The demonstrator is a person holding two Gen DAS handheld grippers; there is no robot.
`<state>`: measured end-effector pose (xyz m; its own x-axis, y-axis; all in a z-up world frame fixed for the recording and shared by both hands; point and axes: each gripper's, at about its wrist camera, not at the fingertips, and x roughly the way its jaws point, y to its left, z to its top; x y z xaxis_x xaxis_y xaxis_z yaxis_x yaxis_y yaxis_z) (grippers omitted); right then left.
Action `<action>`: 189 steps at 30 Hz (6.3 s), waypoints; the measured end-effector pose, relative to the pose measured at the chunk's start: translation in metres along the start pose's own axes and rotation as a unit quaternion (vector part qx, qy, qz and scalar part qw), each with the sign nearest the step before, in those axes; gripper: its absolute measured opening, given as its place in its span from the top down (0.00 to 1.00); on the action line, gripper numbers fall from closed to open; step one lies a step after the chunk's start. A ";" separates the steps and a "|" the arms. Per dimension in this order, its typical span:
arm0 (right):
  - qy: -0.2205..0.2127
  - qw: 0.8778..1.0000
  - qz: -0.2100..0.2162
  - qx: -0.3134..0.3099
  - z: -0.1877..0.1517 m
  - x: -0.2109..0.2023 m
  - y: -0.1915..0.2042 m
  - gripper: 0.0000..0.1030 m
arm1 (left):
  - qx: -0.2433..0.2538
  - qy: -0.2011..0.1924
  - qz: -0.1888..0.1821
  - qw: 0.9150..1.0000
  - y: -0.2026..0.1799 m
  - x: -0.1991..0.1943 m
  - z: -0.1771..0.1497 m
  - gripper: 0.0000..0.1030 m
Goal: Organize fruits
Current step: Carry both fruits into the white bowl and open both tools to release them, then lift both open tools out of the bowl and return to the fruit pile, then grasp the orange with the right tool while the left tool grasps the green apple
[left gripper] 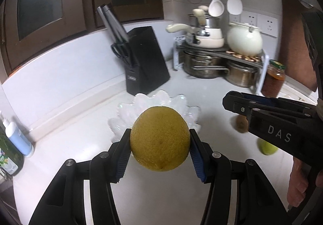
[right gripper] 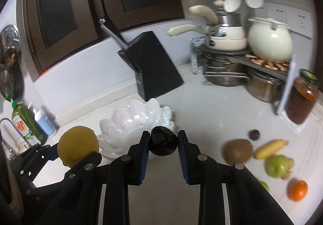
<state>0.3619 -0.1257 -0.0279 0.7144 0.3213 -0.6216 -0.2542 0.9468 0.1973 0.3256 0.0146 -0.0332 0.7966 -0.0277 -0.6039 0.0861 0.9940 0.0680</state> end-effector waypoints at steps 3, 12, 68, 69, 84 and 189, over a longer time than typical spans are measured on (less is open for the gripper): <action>0.010 1.000 0.010 -0.010 0.007 0.019 0.010 0.72 | -0.003 0.007 0.003 1.000 0.012 0.014 0.004 0.48; 0.054 0.997 0.016 -0.047 0.022 0.076 0.028 0.72 | 0.001 0.030 0.016 0.999 0.033 0.060 0.005 0.48; 0.062 0.997 -0.044 -0.033 0.032 0.074 0.005 0.41 | 0.005 0.026 0.028 0.999 0.026 0.063 0.023 0.31; 0.055 0.997 -0.049 -0.029 0.032 0.068 0.003 0.40 | 0.005 0.014 0.032 0.999 0.024 0.056 0.024 0.30; -0.056 0.988 -0.143 0.016 0.017 -0.047 -0.042 0.30 | 0.020 -0.061 -0.024 0.998 -0.034 -0.011 0.032 0.25; 0.085 0.973 -0.181 0.111 -0.112 -0.058 -0.218 0.52 | 0.109 0.081 -0.184 0.974 -0.231 0.069 -0.046 0.50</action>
<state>0.3027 -0.3526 -0.1193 0.6085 -0.0246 -0.7932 0.1552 0.9839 0.0886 0.3328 -0.2119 -0.1270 0.5846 -0.3420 -0.7357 0.4868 0.8733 -0.0191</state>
